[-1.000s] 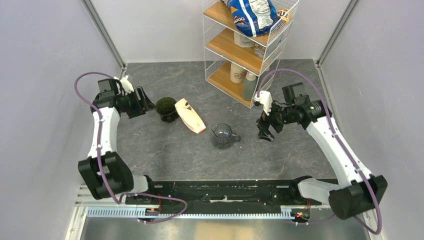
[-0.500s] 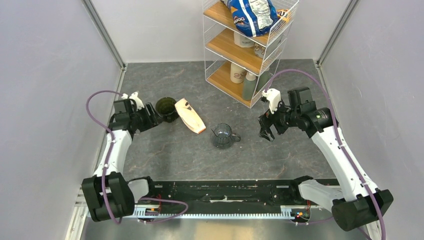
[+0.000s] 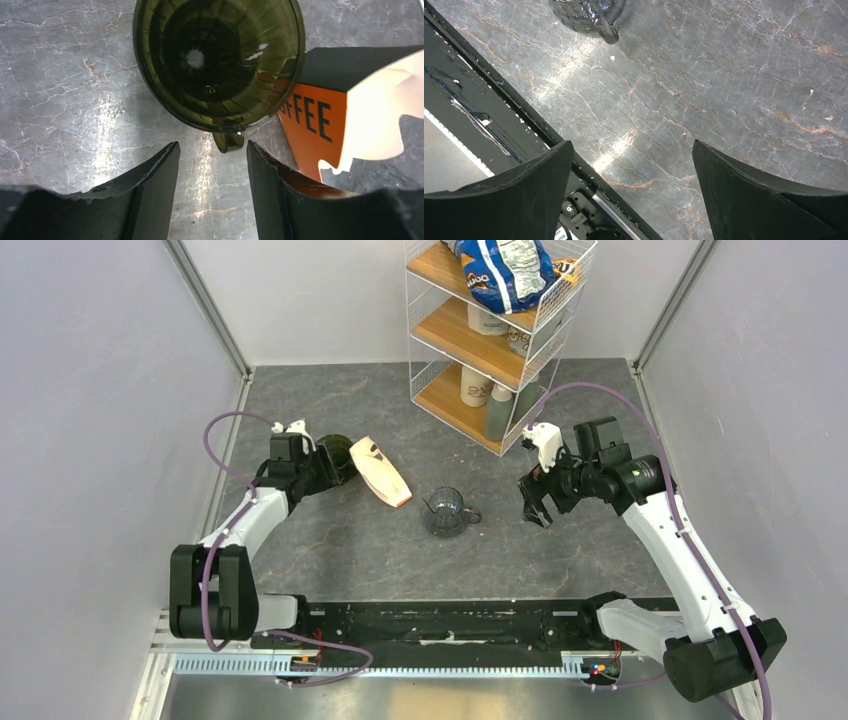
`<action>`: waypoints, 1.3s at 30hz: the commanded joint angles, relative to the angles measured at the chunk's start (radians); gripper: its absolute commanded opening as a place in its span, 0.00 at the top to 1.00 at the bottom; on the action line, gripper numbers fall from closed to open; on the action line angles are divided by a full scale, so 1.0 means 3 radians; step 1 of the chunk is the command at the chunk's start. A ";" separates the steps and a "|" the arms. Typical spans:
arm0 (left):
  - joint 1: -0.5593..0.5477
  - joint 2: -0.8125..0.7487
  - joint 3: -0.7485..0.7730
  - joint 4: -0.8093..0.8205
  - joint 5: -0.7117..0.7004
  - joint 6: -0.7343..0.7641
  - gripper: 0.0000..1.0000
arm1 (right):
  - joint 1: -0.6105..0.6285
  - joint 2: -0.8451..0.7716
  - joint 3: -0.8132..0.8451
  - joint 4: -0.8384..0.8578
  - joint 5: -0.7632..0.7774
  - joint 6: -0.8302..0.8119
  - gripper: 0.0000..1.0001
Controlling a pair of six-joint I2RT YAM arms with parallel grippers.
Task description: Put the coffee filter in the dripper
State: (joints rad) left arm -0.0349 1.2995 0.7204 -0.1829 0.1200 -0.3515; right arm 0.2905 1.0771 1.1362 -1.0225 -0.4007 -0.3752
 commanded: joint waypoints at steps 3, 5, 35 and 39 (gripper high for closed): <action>-0.0027 0.0228 0.0172 0.0381 -0.0235 -0.0174 0.42 | -0.0010 0.0004 0.0125 -0.0027 0.0052 -0.0001 0.03; -0.0024 0.0290 0.0213 0.0419 -0.0325 -0.0170 0.45 | -0.0006 0.0009 0.0129 -0.0024 0.0056 -0.0001 0.03; 0.0224 -0.0062 0.0470 0.0170 -0.0175 0.0806 0.98 | -0.0006 0.0030 0.0167 -0.0003 0.0001 -0.0002 0.03; 0.0333 -0.0462 0.0435 -0.0002 0.0025 0.1048 0.98 | -0.0007 0.0029 0.0133 0.0058 -0.0072 0.0065 0.03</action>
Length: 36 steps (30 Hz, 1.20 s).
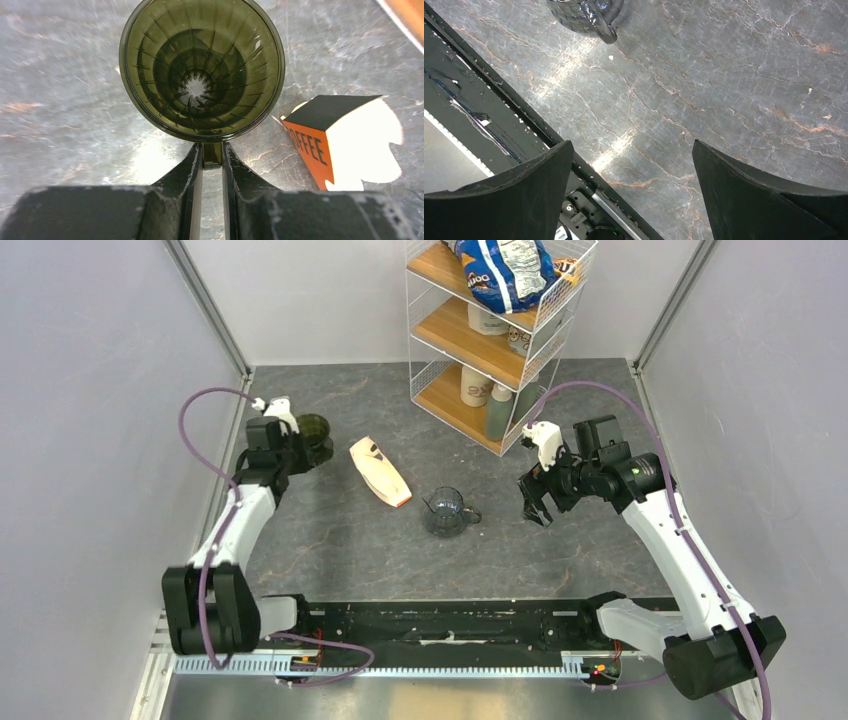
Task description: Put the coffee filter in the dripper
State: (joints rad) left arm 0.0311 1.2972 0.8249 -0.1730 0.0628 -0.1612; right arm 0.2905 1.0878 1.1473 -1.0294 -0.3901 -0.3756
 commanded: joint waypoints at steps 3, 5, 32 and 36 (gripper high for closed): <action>0.0193 -0.0655 0.0144 -0.0239 0.0480 0.0521 0.98 | -0.0003 -0.0007 0.0053 0.0137 -0.0158 0.0114 0.03; 0.0208 -0.0818 0.0208 -0.0354 0.0747 0.0640 0.98 | -0.0007 -0.0016 0.0042 0.0176 -0.0165 0.0147 0.03; -0.1720 -0.0482 0.0579 -0.0914 0.2358 0.1711 0.98 | -0.0007 -0.0213 -0.0167 0.0225 -0.0328 0.0608 0.03; -0.1771 -0.0364 0.0528 -0.0752 0.2298 0.1709 0.98 | -0.0008 -0.0229 -0.0162 0.0170 -0.0318 0.0573 0.03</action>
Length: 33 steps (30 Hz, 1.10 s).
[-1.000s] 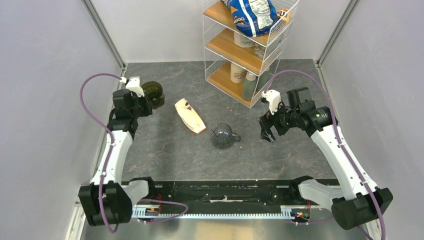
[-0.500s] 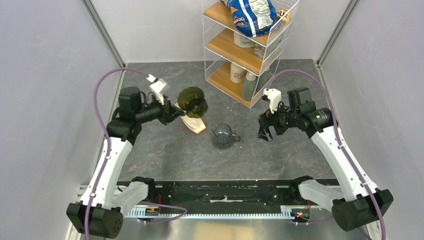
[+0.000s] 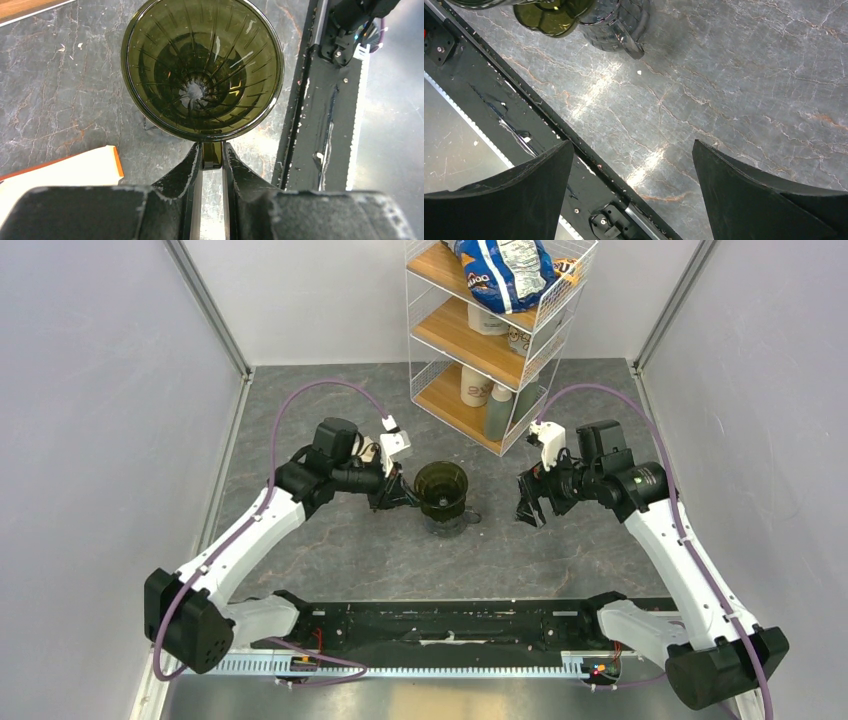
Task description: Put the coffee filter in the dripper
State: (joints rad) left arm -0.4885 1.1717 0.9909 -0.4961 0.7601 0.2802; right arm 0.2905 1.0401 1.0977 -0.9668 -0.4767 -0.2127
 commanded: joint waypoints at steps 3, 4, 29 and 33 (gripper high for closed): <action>-0.0059 0.0104 -0.0057 0.0439 -0.0100 0.0252 0.98 | -0.0007 -0.0087 -0.0012 -0.0035 -0.0027 0.0029 0.03; -0.0072 0.0131 -0.0049 0.0439 -0.0119 0.0280 0.98 | -0.0007 -0.0088 -0.0016 -0.0032 -0.0032 0.0029 0.03; -0.0196 0.0297 -0.0102 0.0443 -0.0298 0.0459 0.98 | -0.0010 -0.0035 -0.0003 -0.0049 -0.0053 -0.0053 0.03; -0.0212 0.0298 -0.0107 0.0423 -0.0344 0.0464 0.92 | -0.0007 -0.0036 -0.0001 -0.0049 -0.0043 -0.0060 0.03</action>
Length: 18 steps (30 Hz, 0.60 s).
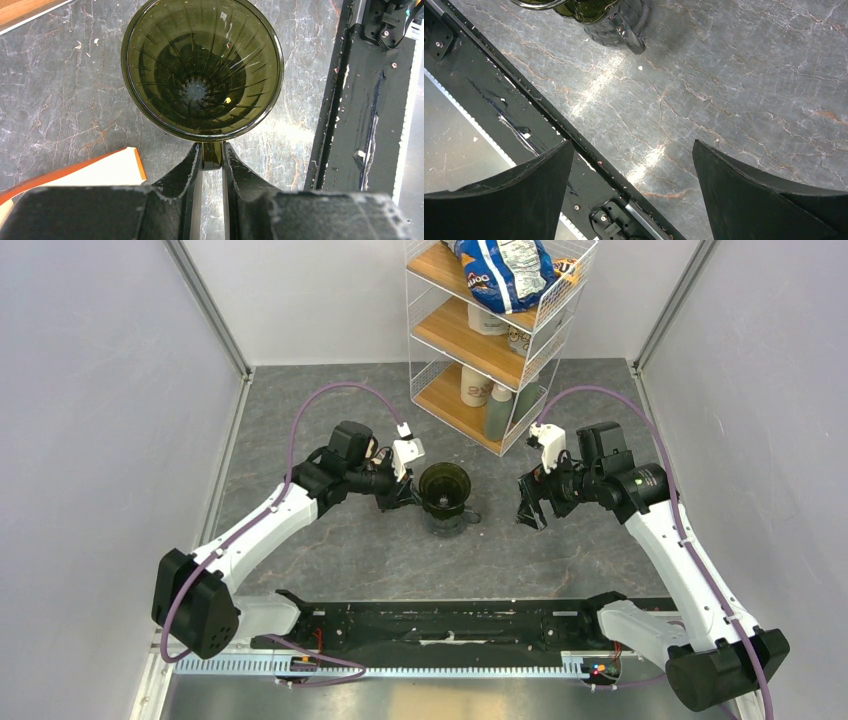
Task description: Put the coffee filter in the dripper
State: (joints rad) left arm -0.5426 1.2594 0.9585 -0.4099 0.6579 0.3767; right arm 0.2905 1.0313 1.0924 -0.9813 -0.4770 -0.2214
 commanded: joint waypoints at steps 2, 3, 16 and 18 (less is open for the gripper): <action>-0.0032 -0.0009 0.0001 0.0104 0.0010 0.0169 0.86 | -0.0007 -0.0004 0.0015 -0.0001 -0.0044 -0.0043 0.03; -0.0033 -0.0020 -0.0004 0.0094 0.0011 0.0180 0.80 | -0.0004 -0.0002 0.0015 -0.0001 -0.0045 -0.0044 0.03; -0.0037 0.0051 0.0021 0.0115 0.0006 0.0150 0.64 | -0.0008 -0.0006 0.0000 0.0022 -0.0057 -0.0040 0.03; -0.0038 0.0039 0.0012 0.0106 0.0001 0.0156 0.60 | -0.0007 -0.0004 0.0001 0.0020 -0.0053 -0.0044 0.03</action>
State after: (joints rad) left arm -0.5476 1.2701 0.9581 -0.4099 0.6540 0.3920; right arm 0.2905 1.0313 1.0924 -0.9813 -0.4774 -0.2283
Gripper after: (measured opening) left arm 0.370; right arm 0.971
